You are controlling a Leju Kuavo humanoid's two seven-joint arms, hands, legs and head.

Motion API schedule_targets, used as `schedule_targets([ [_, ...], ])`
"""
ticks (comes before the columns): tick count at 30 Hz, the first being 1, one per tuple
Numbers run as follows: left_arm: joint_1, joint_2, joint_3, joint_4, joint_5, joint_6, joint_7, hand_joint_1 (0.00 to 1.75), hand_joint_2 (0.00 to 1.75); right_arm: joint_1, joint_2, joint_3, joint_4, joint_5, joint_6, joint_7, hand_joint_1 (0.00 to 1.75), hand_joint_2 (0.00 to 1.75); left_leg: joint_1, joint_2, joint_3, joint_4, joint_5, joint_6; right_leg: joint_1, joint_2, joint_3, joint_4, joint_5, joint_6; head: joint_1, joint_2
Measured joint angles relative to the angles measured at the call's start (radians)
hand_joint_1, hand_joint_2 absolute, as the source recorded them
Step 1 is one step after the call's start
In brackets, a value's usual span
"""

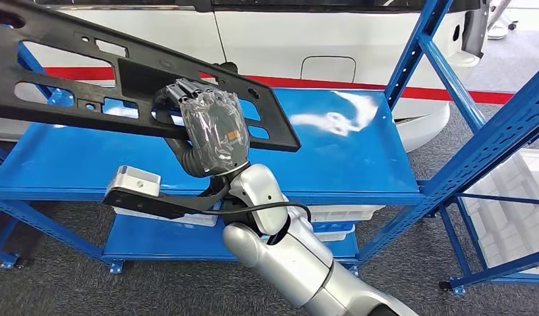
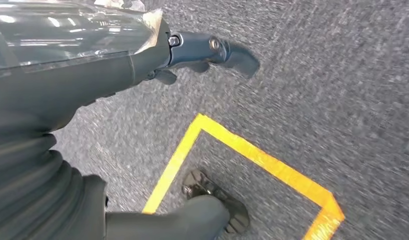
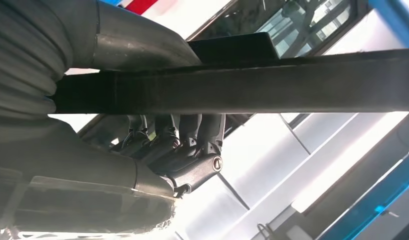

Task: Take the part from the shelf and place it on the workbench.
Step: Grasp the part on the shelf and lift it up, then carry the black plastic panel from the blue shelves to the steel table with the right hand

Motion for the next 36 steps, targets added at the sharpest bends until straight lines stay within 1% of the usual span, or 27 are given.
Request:
schedule_targets([
  [2,0.001,-0.001,0.0,0.0,0.001,0.003,0.0,0.0,1.75,0.001,-0.001,0.0,0.0,0.001,0.002,-0.001,1.75,1.75,-0.006,0.005,-0.022,-0.002,0.02,0.032,-0.004,0.001,-0.019,0.012,-0.012,0.01,0.001,0.0],
  [4,0.001,0.0,0.0,0.0,0.001,0.005,0.0,0.0,1.75,0.002,-0.002,-0.002,0.0,0.002,0.003,-0.002,1.75,1.75,-0.008,0.01,-0.049,-0.004,0.046,0.059,-0.007,0.002,-0.053,0.09,-0.089,-0.003,0.004,0.0],
  [6,0.001,0.0,0.0,0.0,0.001,0.006,0.0,0.0,1.75,0.004,-0.002,-0.003,0.0,0.002,0.004,-0.002,1.75,1.75,-0.014,0.011,-0.08,-0.003,0.071,0.071,-0.005,0.002,-0.081,0.218,-0.172,-0.014,0.009,0.0],
  [7,0.001,0.0,0.0,0.0,0.001,0.006,0.0,0.0,1.75,0.006,-0.002,-0.004,0.0,0.002,0.004,-0.002,1.75,1.75,-0.017,0.012,-0.096,-0.003,0.083,0.072,-0.003,0.002,-0.081,0.267,-0.187,-0.011,0.009,0.0],
  [8,0.001,0.0,0.0,0.0,0.001,0.006,0.0,0.0,1.75,0.007,-0.002,-0.004,0.0,0.002,0.004,-0.002,1.75,1.75,-0.02,0.013,-0.111,-0.003,0.095,0.073,-0.001,0.002,-0.068,0.288,-0.183,-0.005,0.009,0.0],
  [10,0.001,-0.001,0.0,0.0,0.001,0.006,0.0,0.0,1.75,0.008,-0.001,-0.005,0.0,0.002,0.004,-0.002,1.75,1.75,-0.027,0.013,-0.139,-0.002,0.119,0.071,0.004,0.002,0.008,0.23,-0.147,0.003,0.009,0.0],
  [12,0.001,-0.004,0.0,0.0,0.001,0.006,0.0,0.0,1.75,0.007,0.0,-0.006,0.0,0.002,0.004,-0.003,1.75,1.75,-0.031,0.013,-0.157,-0.002,0.14,0.064,0.015,0.002,0.126,0.079,-0.146,-0.01,0.008,0.0],
  [13,0.001,-0.005,0.0,0.0,0.001,0.007,0.0,0.0,1.75,0.007,0.0,-0.006,0.0,0.002,0.004,-0.003,1.75,1.75,-0.032,0.013,-0.162,-0.004,0.152,0.059,0.02,0.002,0.166,0.016,-0.157,-0.019,0.007,0.0],
  [14,0.001,-0.006,0.0,0.0,0.001,0.007,0.0,0.0,1.75,0.007,0.0,-0.006,0.0,0.003,0.004,-0.003,1.75,1.75,-0.032,0.014,-0.164,-0.007,0.164,0.054,0.024,0.003,0.188,-0.026,-0.166,-0.026,0.007,0.0],
  [15,0.002,-0.006,0.0,0.0,0.001,0.007,0.0,0.0,1.75,0.007,0.0,-0.007,0.0,0.003,0.004,-0.003,1.75,1.75,-0.031,0.015,-0.166,-0.012,0.177,0.047,0.026,0.004,0.19,-0.046,-0.165,-0.03,0.006,0.0],
  [16,0.002,-0.006,0.0,0.0,0.001,0.008,0.0,0.0,1.75,0.007,0.0,-0.007,0.0,0.003,0.004,-0.004,1.75,1.75,-0.028,0.015,-0.169,-0.016,0.183,0.042,0.021,0.004,0.181,-0.046,-0.154,-0.035,0.006,0.0],
  [17,0.003,-0.006,0.0,0.0,0.001,0.009,0.0,0.0,1.75,0.007,0.0,-0.007,0.0,0.004,0.005,-0.004,1.75,1.75,-0.026,0.013,-0.174,-0.011,0.169,0.036,0.016,0.003,0.173,-0.048,-0.142,-0.041,0.006,0.0],
  [18,0.004,-0.005,0.0,0.0,0.001,0.011,0.001,0.0,1.75,0.007,0.0,-0.007,0.0,0.004,0.005,-0.004,1.75,1.75,-0.025,0.011,-0.182,0.01,0.135,0.031,0.012,0.001,0.166,-0.051,-0.127,-0.051,0.004,0.0],
  [19,0.004,-0.004,0.0,0.0,0.002,0.013,0.003,0.0,1.75,0.007,0.0,-0.007,0.0,0.004,0.005,-0.005,1.75,1.75,-0.022,0.01,-0.193,0.05,0.083,0.027,0.008,-0.001,0.157,-0.051,-0.114,-0.059,0.002,0.0],
  [21,0.005,-0.004,0.0,0.0,0.002,0.016,0.006,0.0,1.75,0.007,0.0,-0.007,0.0,0.004,0.006,-0.007,1.75,1.75,-0.021,0.008,-0.212,0.171,-0.015,0.018,0.011,-0.003,0.13,-0.049,-0.087,-0.067,-0.002,0.0],
  [22,0.005,-0.003,0.0,0.0,0.002,0.016,0.007,0.0,1.75,0.008,0.0,-0.006,0.0,0.003,0.006,-0.008,1.75,1.75,-0.019,0.008,-0.215,0.225,-0.032,0.014,0.011,-0.004,0.113,-0.047,-0.075,-0.066,-0.003,0.0],
  [23,0.004,-0.002,0.0,0.0,0.002,0.016,0.007,0.0,1.75,0.009,0.0,-0.006,0.0,0.003,0.006,-0.009,1.75,1.75,-0.017,0.008,-0.208,0.257,-0.023,0.01,0.011,-0.004,0.095,-0.043,-0.064,-0.063,-0.003,0.0],
  [24,0.004,-0.001,0.0,0.0,0.002,0.017,0.007,0.0,1.75,0.01,0.0,-0.006,0.0,0.002,0.006,-0.01,1.75,1.75,-0.014,0.008,-0.186,0.258,0.005,0.007,0.009,-0.005,0.077,-0.036,-0.054,-0.058,-0.003,0.0],
  [25,0.004,0.0,0.0,0.0,0.002,0.018,0.008,0.0,1.75,0.011,0.0,-0.006,0.0,0.0,0.006,-0.011,1.75,1.75,-0.01,0.008,-0.149,0.227,0.033,0.004,0.007,-0.005,0.059,-0.028,-0.046,-0.054,-0.003,0.0],
  [26,0.003,0.0,0.0,0.0,0.002,0.018,0.008,0.0,1.75,0.011,0.0,-0.006,0.0,-0.002,0.006,-0.011,1.75,1.75,-0.007,0.008,-0.1,0.17,0.042,0.0,0.006,-0.005,0.043,-0.018,-0.041,-0.049,-0.004,0.0],
  [28,0.0,0.0,0.0,0.0,0.002,0.022,0.01,0.0,1.75,0.01,0.001,-0.005,0.0,-0.007,0.006,-0.013,1.75,1.75,-0.008,0.005,-0.016,0.05,0.018,0.002,0.01,-0.005,0.019,0.001,-0.031,-0.037,-0.004,0.0],
  [29,-0.001,-0.001,0.0,0.0,0.002,0.025,0.01,0.0,1.75,0.01,0.001,-0.004,0.0,-0.011,0.007,-0.013,1.75,1.75,-0.012,0.003,0.002,0.016,0.0,0.008,0.013,-0.006,0.013,0.004,-0.024,-0.029,-0.004,0.0],
  [31,0.0,-0.001,0.0,0.0,0.001,0.034,0.013,0.0,1.75,0.009,0.0,0.002,0.0,-0.02,0.007,-0.013,1.75,1.75,-0.017,0.006,-0.007,0.0,0.006,0.033,0.015,-0.006,0.001,0.005,-0.008,-0.011,-0.003,0.0],
  [32,0.0,-0.002,0.0,0.0,0.001,0.037,0.014,0.0,1.75,0.007,-0.001,0.005,0.0,-0.026,0.008,-0.012,1.75,1.75,-0.019,0.008,-0.018,-0.002,0.017,0.046,0.013,-0.004,-0.009,0.01,-0.013,-0.007,-0.003,0.0],
  [33,0.001,-0.002,0.0,0.0,0.001,0.04,0.015,0.0,1.75,0.005,-0.001,0.008,0.0,-0.031,0.007,-0.011,1.75,1.75,-0.02,0.011,-0.031,-0.004,0.03,0.06,0.012,-0.003,-0.023,0.028,-0.035,-0.007,-0.001,0.0],
  [34,0.001,-0.002,0.0,0.0,0.0,0.042,0.015,0.0,1.75,0.003,-0.001,0.009,0.001,-0.036,0.007,-0.01,1.75,1.75,-0.019,0.014,-0.045,-0.006,0.044,0.07,0.01,-0.001,-0.039,0.065,-0.073,-0.011,0.001,0.0],
  [36,0.0,-0.001,0.001,0.0,-0.001,0.045,0.015,0.0,1.75,-0.002,-0.001,0.014,0.001,-0.044,0.006,-0.009,1.75,1.75,-0.022,0.015,-0.077,-0.005,0.07,0.079,0.007,0.0,-0.067,0.184,-0.163,-0.019,0.006,0.0],
])
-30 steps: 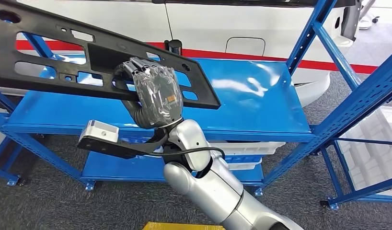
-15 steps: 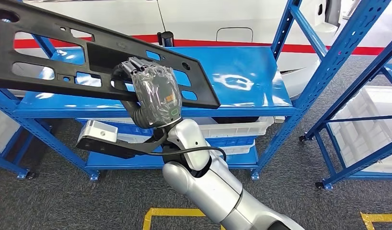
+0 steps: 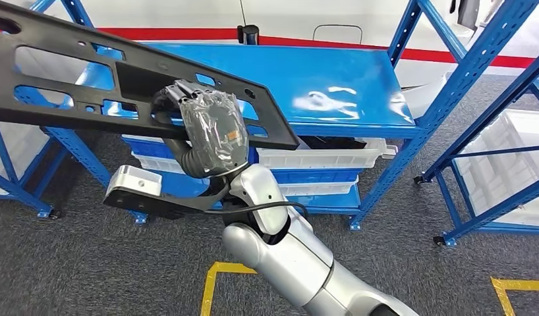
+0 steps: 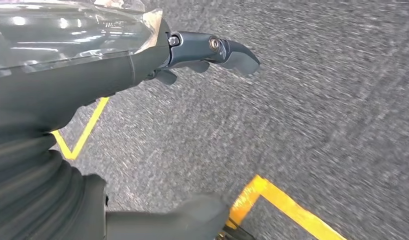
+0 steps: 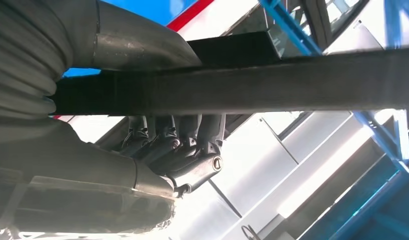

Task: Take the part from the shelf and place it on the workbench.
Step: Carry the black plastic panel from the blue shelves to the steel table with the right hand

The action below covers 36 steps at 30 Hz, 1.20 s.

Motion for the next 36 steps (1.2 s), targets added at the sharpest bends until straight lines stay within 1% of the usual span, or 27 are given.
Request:
schedule_targets([
  [1,0.0,0.0,0.0,0.0,0.0,0.001,0.0,0.0,1.75,-0.002,0.0,0.003,0.001,-0.004,0.0,0.0,1.75,1.75,-0.001,0.001,-0.016,0.0,0.013,0.0,-0.001,0.0,-0.004,0.058,-0.025,0.003,0.0,0.0],
  [2,0.0,0.0,0.0,0.0,-0.001,0.001,0.0,0.0,1.75,-0.004,0.0,0.006,0.002,-0.008,-0.001,0.0,1.75,1.75,-0.002,0.001,-0.032,0.001,0.026,0.0,-0.001,0.0,0.002,0.095,-0.028,0.01,0.0,0.0],
  [3,0.0,0.0,0.0,0.0,-0.002,0.002,0.0,0.0,1.75,-0.006,0.0,0.009,0.004,-0.014,-0.001,0.001,1.75,1.75,-0.003,0.002,-0.048,0.001,0.038,-0.002,0.0,0.0,0.023,0.099,-0.014,0.019,0.0,0.0],
  [5,0.0,-0.001,0.0,0.0,-0.004,0.002,0.0,0.0,1.75,-0.015,0.0,0.014,0.009,-0.026,-0.005,0.004,1.75,1.75,-0.005,0.003,-0.075,0.002,0.063,-0.007,0.002,0.0,0.112,0.01,0.021,0.027,0.0,0.0],
  [7,0.0,-0.004,0.0,0.0,-0.007,0.003,-0.001,0.0,1.75,-0.026,0.001,0.019,0.012,-0.035,-0.011,0.007,1.75,1.75,-0.006,0.002,-0.093,0.001,0.086,-0.017,0.009,0.001,0.226,-0.149,0.01,0.013,-0.001,0.0],
  [8,0.0,-0.005,0.0,0.0,-0.008,0.003,-0.001,0.0,1.75,-0.03,0.001,0.02,0.014,-0.037,-0.015,0.008,1.75,1.75,-0.005,0.003,-0.096,-0.002,0.099,-0.022,0.014,0.001,0.258,-0.204,-0.001,0.005,-0.001,0.0],
  [9,0.0,-0.005,0.0,0.0,-0.009,0.003,-0.001,0.0,1.75,-0.033,0.001,0.021,0.016,-0.039,-0.018,0.009,1.75,1.75,-0.004,0.004,-0.098,-0.008,0.112,-0.029,0.018,0.002,0.271,-0.235,-0.008,-0.002,0.0,0.0],
  [11,0.002,-0.005,0.0,0.0,-0.01,0.003,-0.001,0.0,1.75,-0.037,0.001,0.023,0.022,-0.041,-0.022,0.009,1.75,1.75,0.0,0.003,-0.104,-0.017,0.12,-0.043,0.012,0.003,0.256,-0.243,0.012,-0.014,0.001,0.0],
  [12,0.003,-0.005,0.0,0.0,-0.01,0.003,-0.002,0.0,1.75,-0.039,0.001,0.023,0.024,-0.042,-0.023,0.01,1.75,1.75,0.002,0.001,-0.11,-0.006,0.096,-0.049,0.008,0.002,0.25,-0.245,0.025,-0.024,0.0,0.0],
  [13,0.004,-0.005,0.0,0.0,-0.01,0.003,-0.002,0.0,1.75,-0.04,0.001,0.024,0.027,-0.042,-0.023,0.01,1.75,1.75,0.003,-0.001,-0.119,0.026,0.052,-0.054,0.004,0.0,0.241,-0.247,0.04,-0.034,-0.003,0.0],
  [15,0.004,-0.004,0.0,0.0,-0.01,0.003,-0.002,0.0,1.75,-0.041,0.001,0.025,0.032,-0.042,-0.023,0.01,1.75,1.75,0.006,-0.004,-0.143,0.144,-0.056,-0.064,0.004,-0.003,0.217,-0.245,0.065,-0.046,-0.007,0.0],
  [16,0.004,-0.004,0.0,0.0,-0.01,0.003,-0.002,0.0,1.75,-0.041,0.001,0.026,0.034,-0.042,-0.023,0.01,1.75,1.75,0.007,-0.004,-0.151,0.21,-0.086,-0.07,0.005,-0.004,0.202,-0.243,0.076,-0.047,-0.007,0.0],
  [17,0.004,-0.003,0.0,0.0,-0.01,0.003,-0.002,0.0,1.75,-0.041,0.001,0.026,0.037,-0.043,-0.024,0.01,1.75,1.75,0.008,-0.005,-0.151,0.257,-0.089,-0.075,0.006,-0.004,0.185,-0.239,0.087,-0.045,-0.007,0.0],
  [18,0.004,-0.003,0.0,0.0,-0.01,0.003,-0.003,0.0,1.75,-0.041,0.001,0.027,0.04,-0.043,-0.024,0.01,1.75,1.75,0.011,-0.004,-0.136,0.275,-0.071,-0.078,0.005,-0.005,0.168,-0.233,0.095,-0.042,-0.008,0.0],
  [19,0.004,-0.002,0.0,0.0,-0.01,0.002,-0.004,0.0,1.75,-0.041,0.001,0.027,0.043,-0.043,-0.025,0.01,1.75,1.75,0.013,-0.004,-0.106,0.258,-0.044,-0.082,0.004,-0.005,0.151,-0.224,0.102,-0.038,-0.007,0.0],
  [20,0.004,-0.002,0.0,0.0,-0.01,0.0,-0.005,0.0,1.75,-0.042,0.001,0.028,0.045,-0.043,-0.025,0.01,1.75,1.75,0.017,-0.004,-0.062,0.212,-0.024,-0.084,0.002,-0.005,0.135,-0.213,0.106,-0.034,-0.008,0.0],
  [22,0.001,-0.002,0.0,0.0,-0.01,-0.006,-0.009,0.0,1.75,-0.043,0.002,0.027,0.048,-0.042,-0.028,0.01,1.75,1.75,0.017,-0.007,0.031,0.086,-0.034,-0.083,0.004,-0.005,0.106,-0.191,0.114,-0.025,-0.008,0.0],
  [24,-0.001,-0.003,-0.001,0.0,-0.01,-0.012,-0.012,0.0,1.75,-0.044,0.002,0.027,0.05,-0.041,-0.031,0.012,1.75,1.75,0.01,-0.012,0.067,0.017,-0.06,-0.073,0.007,-0.006,0.088,-0.181,0.127,-0.008,-0.007,0.0],
  [26,0.0,-0.004,-0.001,0.0,-0.008,-0.017,-0.013,0.0,1.75,-0.045,0.001,0.027,0.054,-0.038,-0.032,0.013,1.75,1.75,0.007,-0.009,0.054,0.005,-0.051,-0.052,0.008,-0.004,0.076,-0.178,0.135,0.009,-0.007,0.0],
  [27,0.0,-0.004,-0.001,0.0,-0.006,-0.02,-0.013,0.0,1.75,-0.045,0.0,0.027,0.056,-0.036,-0.033,0.015,1.75,1.75,0.007,-0.006,0.046,0.001,-0.041,-0.038,0.007,-0.003,0.066,-0.166,0.121,0.011,-0.006,0.0],
  [29,0.0,-0.002,0.0,0.0,-0.004,-0.026,-0.012,0.0,1.75,-0.045,0.0,0.026,0.06,-0.033,-0.033,0.018,1.75,1.75,0.009,-0.001,0.024,-0.004,-0.018,-0.014,0.005,0.0,0.036,-0.089,0.048,0.003,-0.002,0.0],
  [31,0.0,0.0,0.0,0.0,-0.003,-0.025,-0.01,0.0,1.75,-0.045,-0.001,0.025,0.064,-0.032,-0.032,0.021,1.75,1.75,0.008,0.001,-0.004,-0.003,0.004,-0.007,0.004,0.001,0.009,0.036,-0.025,-0.001,0.003,0.0],
  [32,0.0,0.0,0.0,0.0,-0.003,-0.022,-0.01,0.0,1.75,-0.045,-0.001,0.025,0.065,-0.032,-0.032,0.022,1.75,1.75,0.008,0.002,-0.019,-0.003,0.016,-0.008,0.003,0.001,0.007,0.083,-0.036,0.005,0.003,0.0],
  [33,0.0,-0.001,0.0,0.0,-0.003,-0.018,-0.009,0.0,1.75,-0.044,-0.001,0.025,0.066,-0.033,-0.031,0.022,1.75,1.75,0.007,0.004,-0.033,-0.003,0.027,-0.009,0.002,0.001,0.019,0.1,-0.028,0.015,0.004,0.0],
  [34,0.0,-0.002,0.0,0.0,-0.003,-0.015,-0.009,0.0,1.75,-0.044,-0.001,0.026,0.067,-0.033,-0.03,0.023,1.75,1.75,0.008,0.005,-0.046,-0.002,0.037,-0.012,0.002,0.001,0.047,0.083,-0.006,0.025,0.004,0.0],
  [35,0.0,-0.003,0.0,0.0,-0.003,-0.013,-0.009,0.0,1.75,-0.044,0.0,0.026,0.067,-0.034,-0.029,0.023,1.75,1.75,0.008,0.005,-0.058,-0.002,0.048,-0.015,0.001,0.001,0.09,0.033,0.016,0.031,0.004,0.0],
  [36,0.0,-0.004,0.0,0.0,-0.003,-0.012,-0.009,0.0,1.75,-0.045,0.0,0.026,0.067,-0.035,-0.028,0.025,1.75,1.75,0.007,0.005,-0.068,-0.002,0.058,-0.02,0.002,0.001,0.145,-0.039,0.026,0.031,0.005,0.0],
])
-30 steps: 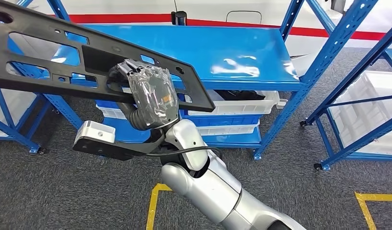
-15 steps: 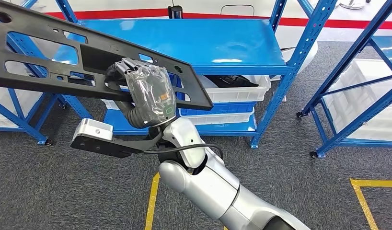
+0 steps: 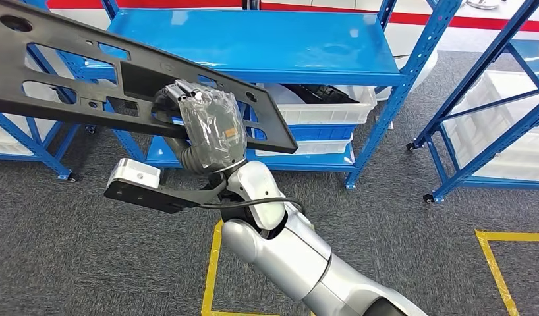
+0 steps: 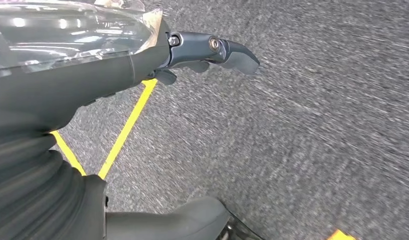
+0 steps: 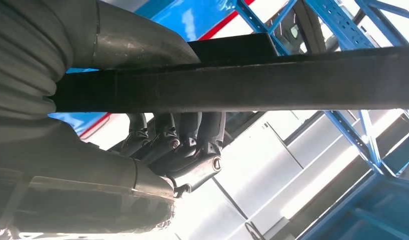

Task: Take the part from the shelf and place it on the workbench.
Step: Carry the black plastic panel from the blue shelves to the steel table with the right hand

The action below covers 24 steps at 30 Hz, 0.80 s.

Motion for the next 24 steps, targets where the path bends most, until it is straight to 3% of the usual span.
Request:
schedule_targets([
  [2,0.0,-0.002,0.0,0.0,0.0,0.001,-0.002,0.0,1.75,-0.001,0.001,0.0,0.0,-0.002,0.002,0.004,1.75,1.75,-0.001,0.0,-0.013,-0.003,0.022,-0.012,0.005,0.002,0.091,-0.143,-0.012,-0.012,-0.002,0.0],
  [3,0.001,-0.003,0.0,0.0,0.0,0.001,-0.003,0.0,1.75,-0.001,0.001,0.001,-0.001,-0.004,0.003,0.007,1.75,1.75,-0.002,0.001,-0.016,-0.007,0.034,-0.018,0.009,0.003,0.11,-0.181,-0.02,-0.019,-0.002,0.0],
  [5,0.003,-0.003,0.0,0.0,0.001,0.0,-0.005,0.0,1.75,-0.001,0.0,0.002,0.0,-0.008,0.006,0.014,1.75,1.75,0.001,0.0,-0.023,-0.017,0.051,-0.031,0.006,0.004,0.1,-0.194,-0.008,-0.03,-0.003,0.0],
  [6,0.004,-0.003,0.0,0.0,0.002,0.0,-0.006,0.0,1.75,-0.001,0.0,0.003,0.001,-0.01,0.008,0.017,1.75,1.75,0.002,-0.001,-0.028,-0.01,0.036,-0.036,0.002,0.003,0.092,-0.195,0.003,-0.039,-0.005,0.0],
  [7,0.004,-0.003,0.0,0.0,0.002,0.0,-0.007,0.0,1.75,-0.002,0.001,0.003,0.002,-0.012,0.01,0.021,1.75,1.75,0.003,-0.002,-0.035,0.013,0.003,-0.04,-0.002,0.002,0.084,-0.195,0.013,-0.05,-0.008,0.0],
  [9,0.005,-0.003,0.0,0.0,0.003,-0.001,-0.009,0.0,1.75,-0.002,0.001,0.005,0.004,-0.016,0.014,0.026,1.75,1.75,0.004,-0.003,-0.056,0.118,-0.102,-0.045,0.001,-0.001,0.066,-0.19,0.031,-0.069,-0.013,0.0],
  [10,0.005,-0.003,0.0,0.0,0.003,-0.001,-0.009,0.0,1.75,-0.002,0.0,0.006,0.005,-0.018,0.015,0.029,1.75,1.75,0.004,-0.004,-0.066,0.183,-0.141,-0.047,0.005,-0.002,0.053,-0.185,0.039,-0.074,-0.014,0.0],
  [11,0.005,-0.002,0.0,0.0,0.003,-0.002,-0.01,0.0,1.75,-0.002,0.0,0.007,0.007,-0.019,0.017,0.031,1.75,1.75,0.004,-0.005,-0.071,0.24,-0.158,-0.049,0.009,-0.003,0.039,-0.18,0.047,-0.076,-0.014,0.0],
  [13,0.005,-0.002,0.0,0.0,0.003,-0.002,-0.011,0.0,1.75,-0.002,0.0,0.01,0.009,-0.022,0.02,0.034,1.75,1.75,0.004,-0.006,-0.044,0.269,-0.123,-0.048,0.013,-0.003,0.005,-0.162,0.059,-0.075,-0.014,0.0],
  [14,0.005,-0.002,0.0,0.0,0.004,-0.002,-0.012,0.0,1.75,-0.003,0.001,0.011,0.01,-0.024,0.023,0.036,1.75,1.75,0.004,-0.007,-0.008,0.238,-0.096,-0.046,0.014,-0.003,-0.012,-0.152,0.064,-0.073,-0.015,0.0],
  [15,0.003,-0.003,0.0,0.0,0.004,-0.003,-0.013,0.0,1.75,-0.005,0.001,0.011,0.01,-0.026,0.025,0.038,1.75,1.75,0.003,-0.009,0.036,0.186,-0.089,-0.043,0.014,-0.003,-0.027,-0.142,0.068,-0.07,-0.015,0.0],
  [17,0.0,-0.003,0.0,0.0,0.005,-0.003,-0.015,0.0,1.75,-0.01,0.001,0.012,0.01,-0.03,0.028,0.043,1.75,1.75,-0.002,-0.012,0.108,0.077,-0.11,-0.035,0.017,-0.003,-0.046,-0.129,0.078,-0.06,-0.014,0.0],
  [18,-0.001,-0.004,0.0,0.0,0.007,-0.002,-0.016,0.0,1.75,-0.014,0.001,0.014,0.01,-0.031,0.028,0.046,1.75,1.75,-0.007,-0.014,0.123,0.046,-0.125,-0.03,0.017,-0.004,-0.052,-0.127,0.085,-0.052,-0.014,0.0],
  [20,0.0,-0.007,0.001,0.0,0.011,0.001,-0.015,0.0,1.75,-0.021,0.001,0.016,0.01,-0.035,0.029,0.049,1.75,1.75,-0.01,-0.012,0.122,0.023,-0.118,-0.013,0.017,-0.004,-0.062,-0.126,0.098,-0.038,-0.013,0.0],
  [21,0.0,-0.008,0.001,0.001,0.013,0.004,-0.014,0.0,1.75,-0.024,0.0,0.018,0.01,-0.037,0.029,0.05,1.75,1.75,-0.009,-0.01,0.115,0.017,-0.107,-0.003,0.017,-0.003,-0.071,-0.12,0.091,-0.035,-0.013,0.0],
  [22,-0.001,-0.009,0.002,0.001,0.014,0.01,-0.012,0.0,1.75,-0.026,0.0,0.02,0.01,-0.04,0.029,0.05,1.75,1.75,-0.007,-0.006,0.105,0.011,-0.095,0.008,0.017,-0.001,-0.083,-0.1,0.068,-0.034,-0.011,0.0],
  [24,-0.002,-0.011,0.002,0.0,0.014,0.024,-0.005,0.0,1.75,-0.03,0.0,0.025,0.01,-0.049,0.029,0.049,1.75,1.75,-0.006,-0.002,0.079,0.006,-0.071,0.019,0.013,0.001,-0.109,-0.014,-0.014,-0.039,-0.007,0.0],
])
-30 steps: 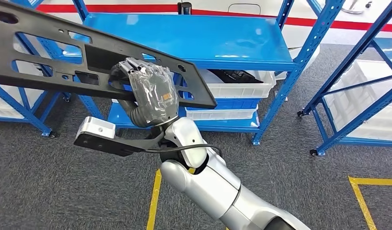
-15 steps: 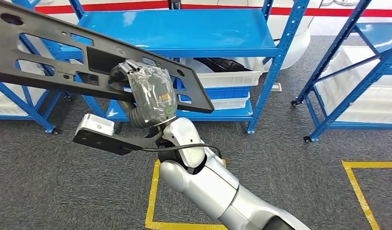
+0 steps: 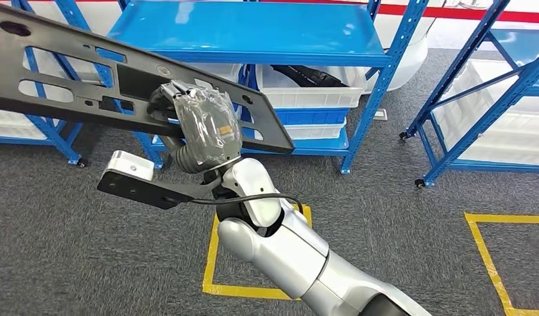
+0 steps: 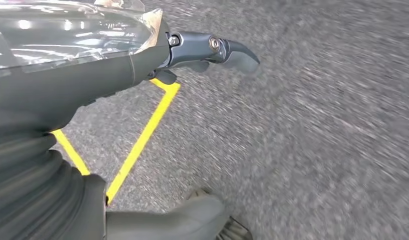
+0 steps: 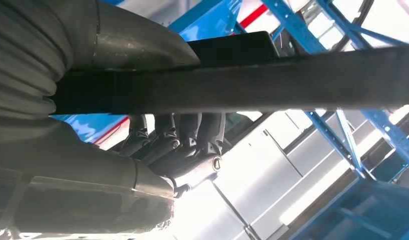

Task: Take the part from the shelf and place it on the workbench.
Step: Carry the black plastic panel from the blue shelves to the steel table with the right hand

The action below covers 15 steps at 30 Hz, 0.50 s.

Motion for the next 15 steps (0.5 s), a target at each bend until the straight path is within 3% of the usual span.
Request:
schedule_targets([
  [1,0.0,-0.001,0.0,0.0,0.0,0.007,0.003,0.0,1.75,-0.001,0.0,0.003,0.0,-0.005,0.0,0.0,1.75,1.75,0.0,0.001,-0.015,0.0,0.011,0.002,-0.003,0.0,-0.01,0.059,-0.037,0.0,0.002,0.0],
  [2,0.0,-0.003,0.001,0.0,0.0,0.01,0.005,0.0,1.75,-0.001,0.0,0.006,0.0,-0.008,0.0,-0.001,1.75,1.75,-0.001,0.003,-0.029,0.001,0.023,0.001,-0.006,0.0,-0.014,0.112,-0.054,0.005,0.002,0.0],
  [3,0.0,-0.004,0.001,0.0,0.0,0.012,0.006,0.0,1.75,-0.001,0.0,0.009,0.0,-0.01,0.0,-0.001,1.75,1.75,0.0,0.004,-0.044,0.001,0.035,-0.001,-0.009,0.0,-0.01,0.146,-0.049,0.015,0.002,0.0],
  [4,0.0,-0.005,0.001,0.0,0.0,0.012,0.006,0.0,1.75,-0.001,0.0,0.012,0.0,-0.011,0.0,-0.001,1.75,1.75,0.0,0.006,-0.06,0.001,0.048,-0.004,-0.012,0.0,0.008,0.152,-0.025,0.029,0.003,0.0],
  [6,-0.001,-0.007,0.001,0.0,0.0,0.013,0.007,0.0,1.75,-0.001,0.0,0.016,0.0,-0.012,0.0,-0.001,1.75,1.75,0.002,0.007,-0.087,0.002,0.072,-0.012,-0.017,0.0,0.086,0.071,0.023,0.047,0.003,0.0],
  [7,-0.001,-0.007,0.001,0.0,0.0,0.013,0.007,0.0,1.75,-0.002,0.001,0.018,0.0,-0.012,0.0,-0.001,1.75,1.75,0.001,0.006,-0.097,0.003,0.083,-0.018,-0.016,0.0,0.143,-0.009,0.021,0.045,0.003,0.0],
  [9,-0.001,-0.008,0.001,0.0,0.0,0.013,0.008,0.0,1.75,-0.004,0.001,0.019,-0.001,-0.012,0.0,-0.001,1.75,1.75,0.001,0.006,-0.106,-0.003,0.108,-0.03,-0.011,0.003,0.218,-0.134,-0.009,0.027,0.002,0.0],
  [10,-0.001,-0.008,0.001,0.0,0.0,0.013,0.008,0.0,1.75,-0.005,0.001,0.021,-0.001,-0.012,0.0,-0.001,1.75,1.75,0.001,0.006,-0.107,-0.009,0.122,-0.037,-0.006,0.004,0.229,-0.165,-0.017,0.018,0.001,0.0],
  [12,0.001,-0.009,0.001,0.0,0.0,0.015,0.009,0.0,1.75,-0.008,0.001,0.023,-0.001,-0.014,0.0,-0.002,1.75,1.75,0.005,0.003,-0.113,-0.017,0.129,-0.049,-0.01,0.003,0.212,-0.17,0.001,-0.001,0.001,0.0],
  [13,0.001,-0.009,0.001,0.0,-0.001,0.018,0.01,0.0,1.75,-0.009,0.001,0.024,0.0,-0.017,0.0,-0.002,1.75,1.75,0.007,0.001,-0.121,-0.003,0.102,-0.054,-0.013,0.001,0.204,-0.17,0.013,-0.015,-0.001,0.0],
  [15,0.003,-0.009,0.001,0.0,-0.003,0.026,0.013,0.0,1.75,-0.011,0.001,0.027,0.0,-0.026,0.0,-0.004,1.75,1.75,0.009,-0.003,-0.141,0.085,-0.006,-0.058,-0.014,-0.001,0.184,-0.171,0.04,-0.036,-0.004,0.0],
])
